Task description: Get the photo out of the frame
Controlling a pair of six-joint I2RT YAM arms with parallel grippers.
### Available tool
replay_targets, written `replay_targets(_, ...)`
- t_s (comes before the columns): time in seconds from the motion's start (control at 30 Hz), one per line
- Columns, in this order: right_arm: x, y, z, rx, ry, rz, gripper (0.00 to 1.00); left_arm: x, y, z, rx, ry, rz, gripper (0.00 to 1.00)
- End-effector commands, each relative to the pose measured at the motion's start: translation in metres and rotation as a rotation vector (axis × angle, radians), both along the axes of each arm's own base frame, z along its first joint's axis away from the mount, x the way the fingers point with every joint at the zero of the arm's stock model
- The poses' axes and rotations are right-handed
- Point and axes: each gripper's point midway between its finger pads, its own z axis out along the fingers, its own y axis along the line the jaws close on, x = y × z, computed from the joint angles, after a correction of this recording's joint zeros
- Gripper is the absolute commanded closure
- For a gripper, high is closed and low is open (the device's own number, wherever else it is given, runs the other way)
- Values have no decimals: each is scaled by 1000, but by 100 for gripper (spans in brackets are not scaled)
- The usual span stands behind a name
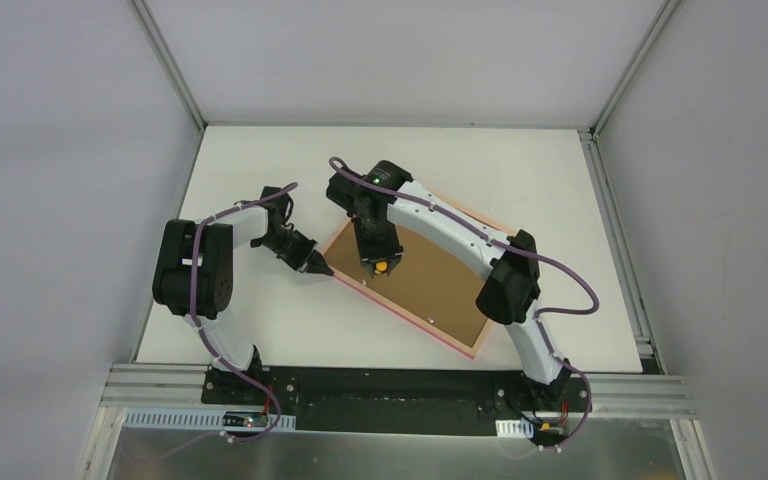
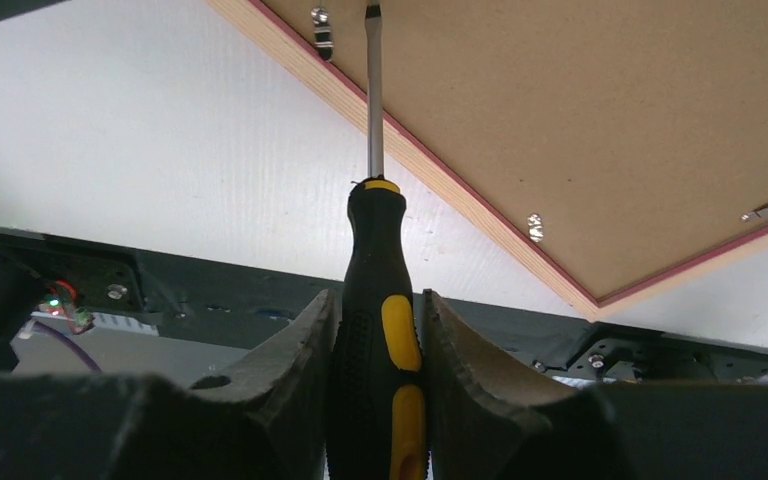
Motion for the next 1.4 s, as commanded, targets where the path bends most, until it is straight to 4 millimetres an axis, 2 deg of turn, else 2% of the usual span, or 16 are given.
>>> replay_targets(0.0,13,17,39,178,-56,-25,100,-14,28,-27,180,63,-19,100)
replay_targets(0.07,19,30,48,249,-13,-78,100,-15,28,-27,178,62,-21,100)
replay_targets(0.17,26,40,50,299,37,-152,100,-16,28,-26,177,62,-18,100)
replay_targets(0.27,30,37,43,289,78,-223,100,-15,28,-26,175,62,-19,100)
replay_targets(0.57,25,40,26,281,209,-330,100,-15,27,-25,172,69,-13,100)
replay_targets(0.9,14,23,10,210,284,-411,100,-11,28,-24,180,66,-2,100)
replay_targets(1.37,-2,-3,16,150,322,-430,100,-13,34,-27,225,85,12,100)
